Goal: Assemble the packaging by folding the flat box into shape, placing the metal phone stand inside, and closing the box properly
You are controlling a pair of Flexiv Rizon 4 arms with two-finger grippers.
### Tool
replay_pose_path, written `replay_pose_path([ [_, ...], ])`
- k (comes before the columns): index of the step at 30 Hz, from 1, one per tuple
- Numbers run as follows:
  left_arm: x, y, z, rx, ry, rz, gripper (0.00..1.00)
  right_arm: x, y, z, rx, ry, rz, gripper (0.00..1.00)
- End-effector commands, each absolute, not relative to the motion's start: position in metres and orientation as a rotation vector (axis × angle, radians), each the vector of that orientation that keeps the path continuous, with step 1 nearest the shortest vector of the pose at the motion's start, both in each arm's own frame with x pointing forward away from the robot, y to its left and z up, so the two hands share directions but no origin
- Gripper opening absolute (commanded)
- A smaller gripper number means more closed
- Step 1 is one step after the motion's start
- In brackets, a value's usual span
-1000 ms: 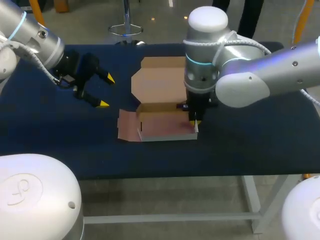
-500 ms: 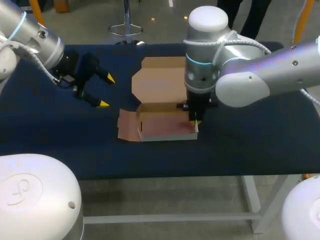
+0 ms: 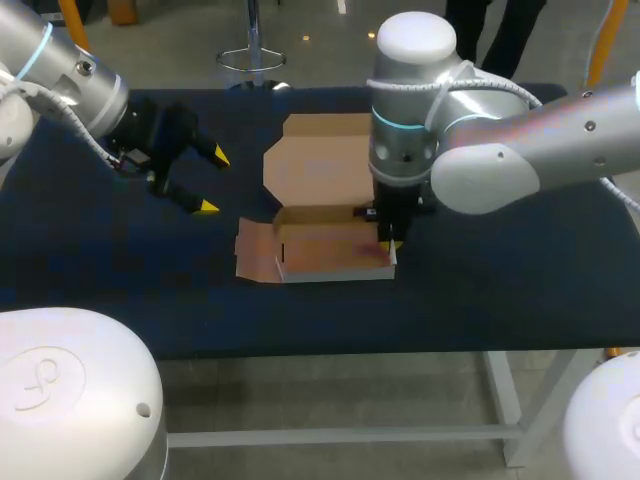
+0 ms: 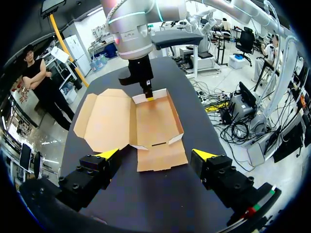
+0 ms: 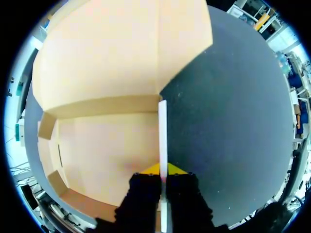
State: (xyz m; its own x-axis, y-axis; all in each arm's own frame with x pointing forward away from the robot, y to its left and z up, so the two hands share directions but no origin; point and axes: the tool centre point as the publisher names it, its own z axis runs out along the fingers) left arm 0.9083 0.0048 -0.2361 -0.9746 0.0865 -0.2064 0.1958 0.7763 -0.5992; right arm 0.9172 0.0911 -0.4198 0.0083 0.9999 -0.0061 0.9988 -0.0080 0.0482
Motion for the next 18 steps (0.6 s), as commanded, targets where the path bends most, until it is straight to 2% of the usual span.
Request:
replay_pose_path([
  [1,0.906,0.000,-0.235,-0.107,2.817,-0.948,1.00,0.918,0.092,-0.419,2.203,2.187,0.038,0.00],
  [9,0.891,0.001,-0.251,-1.020,2.803,-0.937,1.00,0.918,0.092,-0.419,2.203,2.187,0.038,0.00],
  [18,0.877,0.000,-0.270,-1.598,2.667,-0.956,1.00,0.918,0.092,-0.419,2.203,2.187,0.038,0.00],
])
